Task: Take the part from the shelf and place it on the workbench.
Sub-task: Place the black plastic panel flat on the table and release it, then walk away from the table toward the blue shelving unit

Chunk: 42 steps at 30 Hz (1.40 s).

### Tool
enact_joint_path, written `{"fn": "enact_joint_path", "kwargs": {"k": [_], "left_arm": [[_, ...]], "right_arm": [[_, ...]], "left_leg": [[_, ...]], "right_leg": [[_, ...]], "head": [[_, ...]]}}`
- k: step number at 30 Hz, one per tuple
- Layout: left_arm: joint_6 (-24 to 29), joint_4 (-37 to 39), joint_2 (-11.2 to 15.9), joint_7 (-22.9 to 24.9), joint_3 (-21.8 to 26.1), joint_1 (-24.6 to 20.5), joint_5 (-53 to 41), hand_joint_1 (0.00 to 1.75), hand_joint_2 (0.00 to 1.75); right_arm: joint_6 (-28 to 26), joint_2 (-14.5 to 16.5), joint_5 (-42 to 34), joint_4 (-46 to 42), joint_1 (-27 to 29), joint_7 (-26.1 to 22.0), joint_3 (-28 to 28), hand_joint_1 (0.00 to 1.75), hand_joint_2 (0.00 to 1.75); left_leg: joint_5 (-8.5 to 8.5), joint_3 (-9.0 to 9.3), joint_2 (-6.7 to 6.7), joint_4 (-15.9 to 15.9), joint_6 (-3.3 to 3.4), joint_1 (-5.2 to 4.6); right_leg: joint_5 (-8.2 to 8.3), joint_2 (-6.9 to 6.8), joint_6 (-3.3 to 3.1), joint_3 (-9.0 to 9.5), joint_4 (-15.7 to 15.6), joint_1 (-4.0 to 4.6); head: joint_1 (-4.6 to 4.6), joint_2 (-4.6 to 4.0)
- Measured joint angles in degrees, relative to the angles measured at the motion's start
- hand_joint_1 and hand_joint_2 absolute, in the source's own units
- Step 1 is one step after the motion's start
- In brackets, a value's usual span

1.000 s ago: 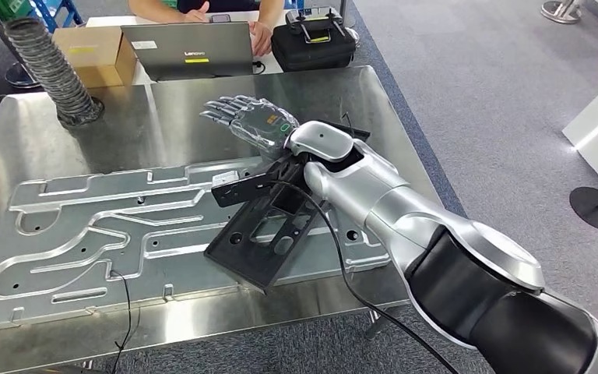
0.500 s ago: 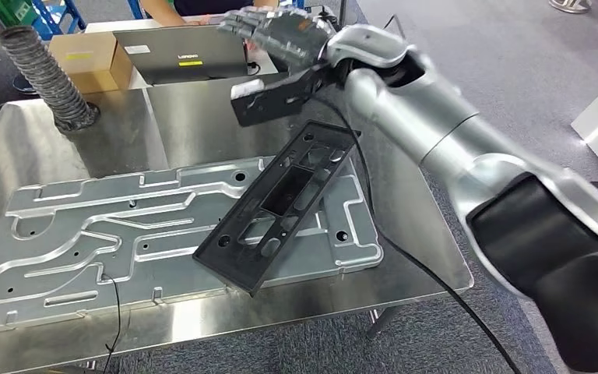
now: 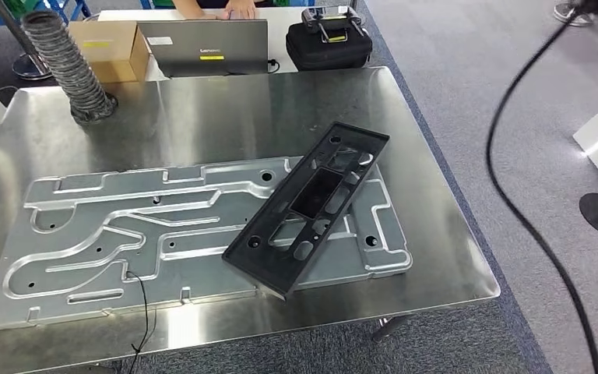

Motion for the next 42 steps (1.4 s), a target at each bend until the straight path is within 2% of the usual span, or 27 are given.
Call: {"fn": "enact_joint_path", "kwargs": {"k": [1, 2, 3, 5, 7, 9, 11, 13, 15, 16, 17, 18, 20, 22, 25, 27, 28, 30, 31, 32, 33, 34, 35, 37, 38, 41, 42], "left_arm": [[0.0, 0.0, 0.0, -0.1, 0.0, 0.1, 0.1, 0.0, 0.0], [0.0, 0.0, 0.0, -0.1, 0.1, 0.2, 0.2, 0.0, 0.0], [0.0, 0.0, 0.0, -0.1, 0.1, 0.3, 0.3, 0.0, 0.0], [0.0, 0.0, -0.2, -0.1, 0.1, 0.3, 0.3, 0.0, 0.0], [0.0, 0.0, -0.3, 0.0, 0.1, 0.4, 0.4, 0.0, 0.0], [0.0, 0.0, -0.5, 0.1, 0.1, 0.5, 0.4, 0.0, 0.0], [0.0, 0.0, -0.5, 0.2, 0.1, 0.4, 0.5, 0.0, 0.0], [0.2, 0.0, -0.6, 0.2, 0.1, 0.3, 0.7, 0.0, 0.0], [0.3, 0.0, -0.5, 0.2, 0.1, 0.3, 0.9, 0.0, 0.0], [0.3, 0.0, -0.5, 0.2, 0.1, 0.4, 1.0, 0.0, 0.0], [0.3, 0.0, -0.5, 0.2, 0.1, 0.4, 1.1, 0.0, 0.0], [0.4, 0.0, -0.5, 0.2, 0.1, 0.4, 1.3, 0.0, 0.0], [0.5, 0.0, -0.5, 0.3, 0.1, 0.5, 1.6, 0.0, 0.0], [0.8, 0.0, -0.4, 0.5, 0.1, 0.5, 1.9, 0.0, 0.0], [1.1, 0.0, -0.4, 0.7, 0.3, 0.6, 2.7, 0.0, 0.0], [1.3, 0.0, -0.4, 0.5, 0.6, 0.5, 3.0, 0.0, 0.0], [1.3, 0.0, -0.4, 0.4, 0.7, 0.5, 3.1, 0.0, 0.0], [1.3, 0.0, -0.4, 0.1, 1.0, 0.5, 3.2, 0.0, 0.0], [1.4, 0.0, -0.4, -0.1, 1.1, 0.5, 3.2, 0.0, 0.0], [1.4, 0.0, -0.4, -0.2, 1.3, 0.6, 3.2, 0.0, 0.0], [1.5, 0.0, -0.4, -0.3, 1.5, 0.6, 3.2, 0.0, 0.0], [1.7, 0.0, -0.5, -0.4, 1.7, 0.6, 3.2, 0.0, 0.0], [1.8, 0.0, -0.5, -0.4, 1.8, 0.6, 3.2, 0.0, 0.0], [2.1, 0.0, -0.6, -0.2, 2.0, 0.5, 3.2, 0.0, 0.0], [2.2, 0.0, -0.6, 0.0, 2.0, 0.5, 3.2, 0.0, 0.0], [2.4, 0.0, -0.6, 0.6, 2.3, 0.5, 3.2, 0.0, 0.0], [2.4, 0.0, -0.6, 0.8, 2.3, 0.4, 3.2, 0.0, 0.0]], "right_arm": [[-1.1, -3.2, -2.3, -2.5, 1.4, -0.2, -1.0, 0.0, 1.75], [-2.4, -6.4, -4.8, -5.0, 3.5, -0.6, -2.3, 0.0, 1.75], [-4.0, -9.5, -7.4, -7.6, 6.1, -1.3, -4.0, 0.0, 1.75], [-7.0, -15.3, -12.3, -12.5, 12.0, -2.7, -8.5, 0.0, 1.75], [-8.3, -19.5, -16.1, -17.0, 19.5, -4.1, -14.5, 0.0, 1.75], [-6.4, -21.7, -19.2, -21.7, 30.5, -5.1, -23.7, 0.0, 1.75], [-2.1, -21.9, -21.0, -26.3, 41.5, -5.5, -35.5, 0.0, 1.75], [2.0, -20.6, -22.0, -30.3, 49.4, -6.2, -46.1, 0.0, 1.75], [4.9, -18.1, -22.6, -34.4, 58.2, -7.9, -54.7, 0.0, 1.75], [6.3, -16.1, -22.7, -36.8, 63.8, -9.3, -58.8, 0.0, 1.75], [7.4, -13.8, -22.5, -39.1, 69.8, -11.1, -62.7, 0.0, 1.75], [8.4, -11.0, -22.0, -41.6, 75.1, -13.5, -66.5, 0.0, 1.75], [9.7, -5.2, -20.0, -45.7, 83.6, -18.7, -72.2, 0.0, 1.75], [10.0, 0.8, -16.5, -49.5, 90.7, -23.9, -75.8, 0.0, 1.75], [8.6, 7.8, -11.6, -53.9, 98.9, -28.3, -77.8, 0.0, 1.75], [6.8, 10.7, -9.3, -55.7, 101.6, -29.2, -78.2, 0.0, 1.75], [5.5, 11.7, -8.4, -56.3, 102.4, -29.3, -78.3, 0.0, 1.75], [2.5, 13.5, -7.3, -56.8, 103.9, -29.4, -78.4, 0.0, 1.75], [0.9, 14.3, -7.2, -56.9, 104.9, -29.5, -78.5, 0.0, 1.75], [-1.0, 15.4, -7.5, -57.0, 105.9, -29.5, -78.9, 0.0, 1.75], [-2.6, 16.6, -8.2, -57.3, 106.9, -29.5, -79.8, 0.0, 1.75], [-3.6, 18.0, -9.3, -57.7, 107.7, -29.5, -81.0, 0.0, 1.75], [-3.7, 19.7, -10.8, -58.0, 108.1, -29.5, -82.7, 0.0, 1.75], [-1.2, 24.0, -14.3, -58.3, 108.5, -29.6, -87.2, 0.0, 1.75], [0.4, 26.4, -15.9, -58.2, 108.5, -29.6, -89.7, 0.0, 1.75], [5.3, 34.7, -18.2, -57.8, 108.0, -28.4, -98.1, 0.0, 1.75], [5.9, 37.9, -18.4, -57.4, 107.5, -27.1, -101.0, 0.0, 1.75]], "left_leg": [[-0.12, 0.16, -0.07, 0.0, 0.17, -0.1], [-0.27, 0.38, -0.11, 0.0, 0.34, -0.21], [-0.44, 0.67, -0.16, 0.0, 0.46, -0.31], [-0.8, 1.2, -0.29, 0.0, 0.55, -0.48], [-1.11, 1.48, -0.3, -0.1, 0.28, -0.57], [-1.38, 1.76, -0.14, -0.2, -0.25, -0.42], [-1.99, 1.91, 0.03, 0.0, -0.87, -0.54], [-4.28, 0.71, 0.26, 3.1, -1.45, -0.72], [-7.77, -2.12, 0.52, 9.7, -1.81, -0.5], [-8.79, -3.36, 0.59, 12.5, -1.89, -0.4], [-8.79, -3.85, 0.64, 13.7, -1.92, -0.39], [-7.75, -3.33, 0.66, 12.7, -1.91, -0.39], [-4.3, 0.13, 0.61, 5.9, -1.68, -0.41], [-2.5, 3.25, 0.59, 0.0, -1.24, -0.59], [-2.27, 4.1, 0.75, -1.6, -0.41, -0.95], [-1.74, 4.43, 1.03, -2.3, 0.25, -0.81], [-1.47, 4.58, 1.22, -2.6, 0.53, -0.67], [-1.26, 4.51, 1.49, -2.8, 0.77, -0.65], [-1.24, 4.45, 1.57, -2.7, 0.8, -0.67], [-1.24, 4.42, 1.61, -2.7, 0.79, -0.68], [-1.25, 4.44, 1.62, -2.7, 0.76, -0.67], [-1.28, 4.51, 1.62, -2.6, 0.68, -0.64], [-1.34, 4.61, 1.62, -2.6, 0.53, -0.62], [-1.47, 4.77, 1.57, -2.5, -0.08, -0.78], [-1.54, 4.79, 1.55, -2.5, -0.46, -0.84], [-1.87, 4.86, 1.62, -2.3, -1.66, -0.67], [-2.55, 4.61, 1.64, -1.6, -1.99, -0.58]], "right_leg": [[-0.49, 0.03, 0.04, -1.34, 2.5, 0.03], [0.17, 0.03, -0.01, -1.76, 3.0, 0.03], [1.88, 0.02, -0.17, -1.11, 1.2, 0.06], [6.12, -0.05, -0.88, 2.32, -6.5, 0.32], [8.07, -0.2, -1.51, 4.87, -12.2, 0.86], [8.03, -0.21, -1.74, 5.56, -13.4, 1.35], [8.1, -0.33, -1.95, 5.99, -13.9, 1.04], [8.13, -0.74, -2.24, 6.31, -14.4, 0.52], [7.98, -1.02, -2.5, 6.54, -14.4, 0.55], [7.9, -1.14, -2.56, 6.65, -14.4, 0.62], [7.8, -1.25, -2.57, 6.73, -14.3, 0.67], [7.7, -1.38, -2.55, 6.76, -14.2, 0.7], [7.47, -1.52, -2.44, 6.83, -14.0, 0.67], [7.32, -1.45, -2.11, 6.94, -13.8, 0.74], [7.43, -1.26, -1.22, 7.02, -13.9, 0.49], [6.44, -0.84, -0.63, 6.66, -12.8, 0.23], [5.03, -0.6, -0.32, 5.84, -10.9, 0.1], [1.14, -0.32, 0.27, 2.89, -3.9, -0.2], [-0.28, -0.31, 0.52, 1.44, -0.5, -0.35], [-0.68, -0.31, 0.72, 0.77, 1.4, -0.49], [0.04, -0.32, 0.85, 1.2, 1.0, -0.62], [1.61, -0.34, 0.91, 2.7, -1.6, -0.75], [3.53, -0.39, 0.89, 5.01, -5.8, -0.85], [5.67, -0.46, 0.4, 8.57, -12.6, -0.65], [5.92, -0.44, 0.01, 9.31, -14.2, -0.47], [5.92, -0.24, -1.31, 9.32, -14.6, -0.23], [6.01, -0.23, -1.7, 9.41, -14.7, -0.27]], "head": [[0.01, 0.0], [0.01, 0.0], [0.01, 0.0], [0.01, 0.0], [0.01, 0.0], [0.01, 0.0], [0.01, 0.0], [0.0, 0.0], [-0.01, 0.0], [-0.01, 0.0], [0.0, 0.0], [0.0, 0.0], [0.01, 0.0], [0.0, 0.0], [0.0, 0.0], [0.01, 0.0], [0.01, 0.0], [0.01, 0.0], [0.01, 0.0], [0.01, 0.0], [0.01, 0.0], [0.01, 0.0], [0.01, 0.0], [0.01, 0.0], [0.01, 0.0], [0.01, 0.0], [0.0, 0.0]]}}
